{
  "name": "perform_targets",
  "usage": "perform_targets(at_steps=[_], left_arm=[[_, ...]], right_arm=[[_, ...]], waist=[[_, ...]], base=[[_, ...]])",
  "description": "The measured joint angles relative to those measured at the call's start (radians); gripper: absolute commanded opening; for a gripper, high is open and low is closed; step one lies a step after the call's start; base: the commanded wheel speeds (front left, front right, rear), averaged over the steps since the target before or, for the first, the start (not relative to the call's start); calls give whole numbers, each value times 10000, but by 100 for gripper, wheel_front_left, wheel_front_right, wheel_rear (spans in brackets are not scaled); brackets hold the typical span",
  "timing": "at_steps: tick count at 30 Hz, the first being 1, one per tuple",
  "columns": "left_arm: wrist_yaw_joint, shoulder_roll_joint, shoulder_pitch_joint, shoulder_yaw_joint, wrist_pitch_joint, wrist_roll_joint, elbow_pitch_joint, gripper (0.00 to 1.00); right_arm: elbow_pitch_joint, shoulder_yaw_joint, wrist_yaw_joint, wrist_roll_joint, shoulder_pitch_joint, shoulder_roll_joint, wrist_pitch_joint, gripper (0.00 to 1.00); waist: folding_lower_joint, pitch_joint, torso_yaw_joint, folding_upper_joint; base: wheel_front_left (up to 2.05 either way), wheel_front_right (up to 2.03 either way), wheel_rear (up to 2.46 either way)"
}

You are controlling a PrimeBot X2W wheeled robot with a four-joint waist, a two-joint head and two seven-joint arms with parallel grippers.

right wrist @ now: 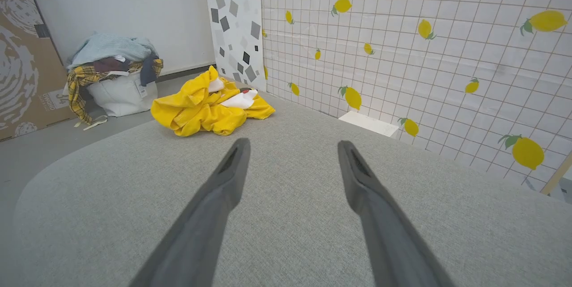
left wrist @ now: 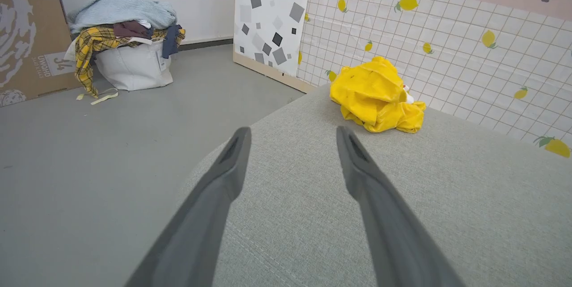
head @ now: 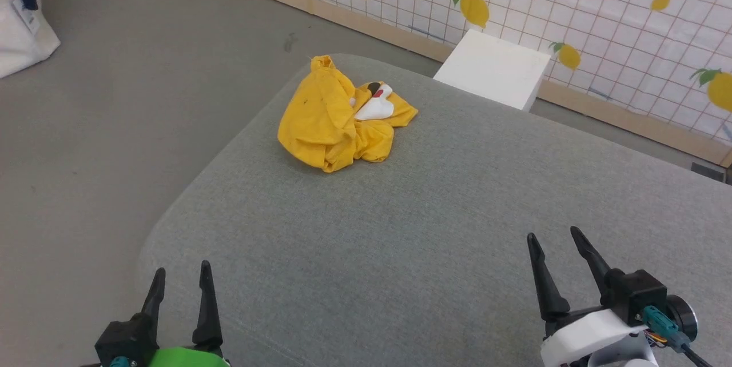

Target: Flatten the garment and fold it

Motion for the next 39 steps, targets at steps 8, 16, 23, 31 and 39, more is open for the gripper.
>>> perform_targets(at_steps=[8, 16, 23, 31, 39], left_arm=[[0, 0, 5, -4, -176, -299, 73, 100], [2, -2, 12, -10, -219, -385, 140, 100], [2, -2, 61, -6, -219, -387, 146, 100], [-226, -2, -395, 21, -230, -504, -451, 100], [-700, 972, -3086, -334, 111, -502, -685, 100]], right_arm=[[130, -10, 0, 15, -143, 4, -173, 100], [240, -15, 0, 17, -147, 8, -259, 100], [261, -33, 0, 21, -147, 8, -259, 100], [119, -142, 0, -111, -260, 10, -259, 100], [-378, -196, 0, -654, -881, 12, -259, 100]], waist=[[0, 65, 246, 0], [0, 63, 351, 0], [0, -5, 324, 0], [0, 266, 286, 0], [0, 1015, 188, 0]], base=[[0, 0, 0], [0, 0, 0], [0, 0, 0], [0, 0, 0], [0, 0, 0]])
